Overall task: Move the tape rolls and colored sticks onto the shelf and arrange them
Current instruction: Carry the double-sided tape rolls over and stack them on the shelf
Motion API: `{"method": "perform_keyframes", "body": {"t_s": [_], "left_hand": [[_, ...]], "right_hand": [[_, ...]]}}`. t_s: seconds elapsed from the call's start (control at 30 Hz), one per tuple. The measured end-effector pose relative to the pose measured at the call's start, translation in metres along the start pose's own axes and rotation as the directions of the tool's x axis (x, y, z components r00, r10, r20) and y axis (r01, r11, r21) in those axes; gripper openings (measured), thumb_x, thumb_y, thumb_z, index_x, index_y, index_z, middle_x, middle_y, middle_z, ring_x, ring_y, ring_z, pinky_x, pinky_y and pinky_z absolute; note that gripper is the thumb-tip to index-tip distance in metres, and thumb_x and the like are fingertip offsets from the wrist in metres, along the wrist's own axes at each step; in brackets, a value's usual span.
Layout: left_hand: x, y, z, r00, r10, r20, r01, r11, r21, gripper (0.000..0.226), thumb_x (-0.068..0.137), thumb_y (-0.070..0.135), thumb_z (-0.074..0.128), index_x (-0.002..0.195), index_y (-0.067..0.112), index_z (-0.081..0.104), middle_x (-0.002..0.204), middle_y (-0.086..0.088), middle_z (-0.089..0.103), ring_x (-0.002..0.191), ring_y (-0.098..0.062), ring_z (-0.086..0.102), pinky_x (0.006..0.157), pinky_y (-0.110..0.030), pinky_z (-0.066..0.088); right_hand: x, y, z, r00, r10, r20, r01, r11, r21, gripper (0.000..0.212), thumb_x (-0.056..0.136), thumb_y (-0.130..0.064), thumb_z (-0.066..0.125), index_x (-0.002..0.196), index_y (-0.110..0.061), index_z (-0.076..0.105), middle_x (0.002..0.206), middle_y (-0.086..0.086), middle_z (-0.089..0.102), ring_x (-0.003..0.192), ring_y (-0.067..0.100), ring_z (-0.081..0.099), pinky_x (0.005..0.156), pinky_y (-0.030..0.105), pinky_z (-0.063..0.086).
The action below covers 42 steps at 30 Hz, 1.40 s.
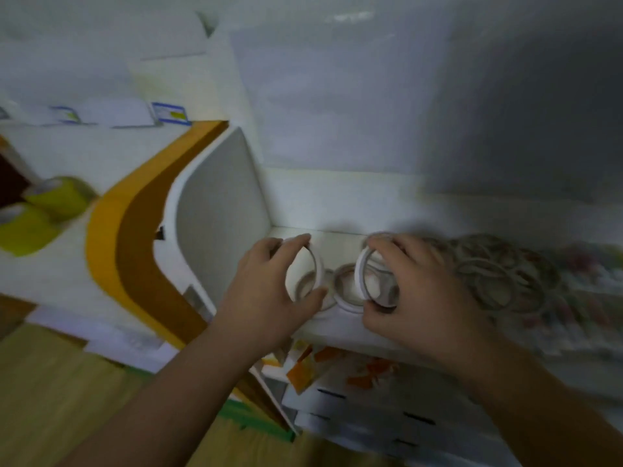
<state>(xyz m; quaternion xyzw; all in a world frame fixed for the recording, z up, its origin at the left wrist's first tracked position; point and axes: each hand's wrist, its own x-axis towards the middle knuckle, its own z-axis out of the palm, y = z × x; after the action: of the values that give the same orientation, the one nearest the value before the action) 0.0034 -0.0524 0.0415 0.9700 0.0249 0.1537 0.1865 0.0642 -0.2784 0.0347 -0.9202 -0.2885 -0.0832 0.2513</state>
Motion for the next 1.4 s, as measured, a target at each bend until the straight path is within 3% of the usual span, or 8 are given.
{"method": "perform_keyframes", "body": {"t_s": [0.23,0.47,0.6,0.73,0.93,1.13,1.3,1.4], "left_hand": [[-0.056,-0.047,-0.040,0.998,-0.068,0.008,0.069,0.995,-0.068,0.076,0.079,0.069,0.062,0.144,0.048,0.029,0.135,0.013,0.043,0.119,-0.007,0.043,0.096,-0.023,0.043],[-0.127,-0.120,-0.094,0.988,-0.075,0.135,0.090,0.990,-0.112,0.074,0.078,0.074,0.059,0.141,0.054,0.027,0.136,0.023,0.039,0.114,0.000,0.046,0.091,-0.022,0.045],[-0.162,-0.175,-0.125,0.990,-0.129,0.049,0.132,0.989,-0.059,0.072,0.077,0.074,0.059,0.139,0.051,0.031,0.129,0.020,0.045,0.104,-0.001,0.049,0.083,-0.022,0.049],[-0.198,-0.242,-0.164,0.982,-0.188,-0.019,0.188,0.982,-0.031,0.075,0.077,0.076,0.056,0.142,0.047,0.031,0.138,0.016,0.042,0.117,-0.004,0.044,0.091,-0.020,0.041],[-0.237,-0.314,-0.210,0.965,-0.248,-0.081,0.243,0.967,-0.070,0.074,0.076,0.070,0.062,0.140,0.049,0.032,0.133,0.013,0.042,0.114,-0.010,0.047,0.093,-0.030,0.046],[-0.250,-0.369,-0.239,0.933,-0.327,-0.147,0.307,0.941,-0.143,0.067,0.075,0.063,0.066,0.133,0.052,0.035,0.130,0.011,0.044,0.114,-0.013,0.048,0.090,-0.036,0.049],[-0.233,-0.402,-0.239,0.946,-0.316,-0.072,0.296,0.933,-0.204,0.072,0.074,0.073,0.059,0.138,0.053,0.033,0.139,0.013,0.041,0.124,-0.014,0.047,0.100,-0.043,0.047],[-0.207,-0.416,-0.233,0.953,-0.297,-0.063,0.278,0.937,-0.213,0.078,0.070,0.079,0.051,0.140,0.053,0.032,0.137,0.014,0.042,0.124,-0.011,0.046,0.102,-0.039,0.045]], "right_hand": [[0.019,-0.065,0.029,0.988,-0.122,0.093,0.123,0.992,-0.007,0.081,0.071,-0.055,0.063,0.145,-0.041,0.032,0.134,-0.015,0.035,0.121,0.013,0.044,0.088,0.028,0.047],[0.013,-0.153,0.057,0.951,-0.247,0.185,0.249,0.969,0.012,0.078,0.072,-0.055,0.066,0.142,-0.041,0.034,0.129,-0.019,0.036,0.114,0.006,0.042,0.083,0.024,0.044],[0.006,-0.218,0.076,0.926,-0.311,0.214,0.310,0.950,0.042,0.078,0.071,-0.055,0.067,0.140,-0.042,0.035,0.130,-0.019,0.037,0.116,0.007,0.042,0.085,0.027,0.050],[-0.004,-0.295,0.116,0.907,-0.360,0.218,0.349,0.933,0.089,0.076,0.069,-0.050,0.066,0.138,-0.041,0.036,0.131,-0.018,0.035,0.116,0.010,0.044,0.083,0.032,0.051],[-0.004,-0.377,0.172,0.901,-0.389,0.194,0.375,0.921,0.104,0.074,0.065,-0.054,0.052,0.135,-0.041,0.032,0.128,-0.016,0.035,0.112,0.011,0.041,0.080,0.028,0.047],[0.007,-0.412,0.192,0.907,-0.378,0.185,0.362,0.925,0.114,0.074,0.066,-0.050,0.059,0.134,-0.038,0.035,0.124,-0.014,0.036,0.112,0.014,0.045,0.078,0.038,0.056],[0.030,-0.418,0.208,0.922,-0.355,0.154,0.343,0.934,0.100,0.079,0.066,-0.057,0.058,0.138,-0.036,0.034,0.126,-0.015,0.037,0.115,0.013,0.044,0.084,0.035,0.056],[0.047,-0.416,0.221,0.936,-0.323,0.143,0.311,0.945,0.099,0.081,0.068,-0.060,0.060,0.141,-0.034,0.035,0.129,-0.013,0.040,0.117,0.013,0.045,0.087,0.031,0.052]]}}
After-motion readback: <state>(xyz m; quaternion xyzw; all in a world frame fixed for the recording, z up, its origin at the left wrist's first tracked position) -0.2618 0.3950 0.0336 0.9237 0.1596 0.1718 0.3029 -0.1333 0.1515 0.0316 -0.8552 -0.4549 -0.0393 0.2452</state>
